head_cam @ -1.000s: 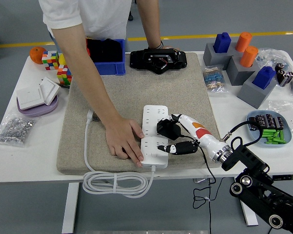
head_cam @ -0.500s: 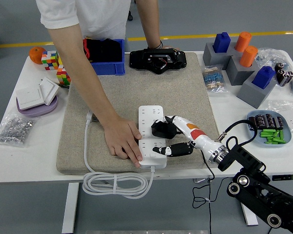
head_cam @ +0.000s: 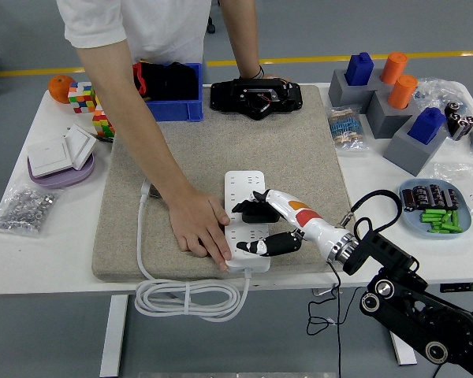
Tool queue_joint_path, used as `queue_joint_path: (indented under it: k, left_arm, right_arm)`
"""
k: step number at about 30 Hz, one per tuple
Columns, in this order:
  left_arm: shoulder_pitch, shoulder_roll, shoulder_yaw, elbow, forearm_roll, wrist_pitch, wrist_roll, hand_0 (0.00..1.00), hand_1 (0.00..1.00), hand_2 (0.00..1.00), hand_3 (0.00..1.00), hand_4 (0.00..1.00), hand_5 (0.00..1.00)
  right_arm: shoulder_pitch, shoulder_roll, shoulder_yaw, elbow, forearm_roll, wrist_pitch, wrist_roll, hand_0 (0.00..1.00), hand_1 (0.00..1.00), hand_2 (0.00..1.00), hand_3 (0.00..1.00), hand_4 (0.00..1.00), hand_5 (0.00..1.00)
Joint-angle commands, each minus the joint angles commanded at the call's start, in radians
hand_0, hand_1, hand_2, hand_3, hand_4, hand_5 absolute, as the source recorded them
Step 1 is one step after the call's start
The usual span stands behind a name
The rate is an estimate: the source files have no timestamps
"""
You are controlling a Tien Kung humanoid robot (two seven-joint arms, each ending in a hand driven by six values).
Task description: Press the white button,pick up the black plug,place it near the board,insert it into the board
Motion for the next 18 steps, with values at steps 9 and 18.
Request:
queue_joint_path:
  k: [9,18]
  left_arm:
    - [0.0,-0.001,0.003,0.0,-0.007,0.0,-0.002,0.773,0.708,0.662,0.73,0.656,0.523]
    - [-0.002,-0.001,0.004,0.0,-0.007,0.0,-0.002,0.773,0.707,0.662,0.731,0.656,0.524]
  right_arm:
    - [-0.004,-0.007,0.046,0.047,-0.017,0.001,0.002,0.704,0.677,0.639,0.63,0.903,0.17]
    - [-0.01,-0.014,0.126,0.127,-0.048,0.007,-0.006,0.701,0.68,0.639,0.629,0.903,0.166]
